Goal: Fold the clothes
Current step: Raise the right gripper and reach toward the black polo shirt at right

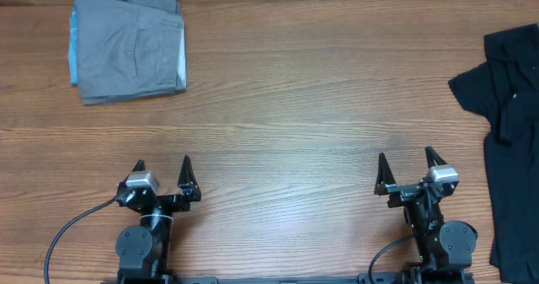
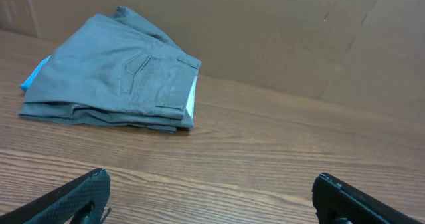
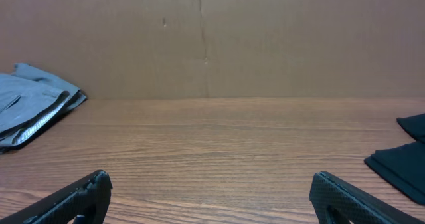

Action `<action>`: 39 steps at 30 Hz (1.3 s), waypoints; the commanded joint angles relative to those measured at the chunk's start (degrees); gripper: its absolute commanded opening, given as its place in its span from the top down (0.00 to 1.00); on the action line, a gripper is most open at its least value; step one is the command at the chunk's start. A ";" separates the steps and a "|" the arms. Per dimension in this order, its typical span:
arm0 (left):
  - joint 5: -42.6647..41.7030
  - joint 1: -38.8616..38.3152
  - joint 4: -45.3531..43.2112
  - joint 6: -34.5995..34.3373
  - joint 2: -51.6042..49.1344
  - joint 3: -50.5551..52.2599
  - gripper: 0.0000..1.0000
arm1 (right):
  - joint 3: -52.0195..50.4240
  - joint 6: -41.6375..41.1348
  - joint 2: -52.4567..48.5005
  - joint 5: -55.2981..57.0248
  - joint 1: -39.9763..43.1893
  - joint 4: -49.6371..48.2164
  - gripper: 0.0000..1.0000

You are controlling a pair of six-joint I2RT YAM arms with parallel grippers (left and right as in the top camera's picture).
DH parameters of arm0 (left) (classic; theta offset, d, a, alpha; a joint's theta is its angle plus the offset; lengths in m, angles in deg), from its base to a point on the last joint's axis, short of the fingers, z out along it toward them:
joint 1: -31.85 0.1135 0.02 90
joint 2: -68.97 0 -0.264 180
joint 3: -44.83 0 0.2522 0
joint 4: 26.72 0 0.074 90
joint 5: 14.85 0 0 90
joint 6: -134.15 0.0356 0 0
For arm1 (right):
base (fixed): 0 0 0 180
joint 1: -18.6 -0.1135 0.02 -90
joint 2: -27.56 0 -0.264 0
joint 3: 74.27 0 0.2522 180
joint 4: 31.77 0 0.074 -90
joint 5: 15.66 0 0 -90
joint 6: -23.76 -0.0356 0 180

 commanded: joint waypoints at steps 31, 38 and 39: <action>0.76 0.33 -0.28 1.57 0.70 0.31 0.00 | -0.59 -31.85 0.68 -27.91 0.20 -12.68 0.00; 0.76 0.33 -0.28 1.57 0.70 0.31 0.00 | 2.12 -33.05 0.66 -30.03 0.20 -29.24 0.00; 0.76 0.33 -0.28 1.57 0.70 0.31 0.00 | 3.21 -32.72 0.55 -28.70 0.22 -28.44 0.00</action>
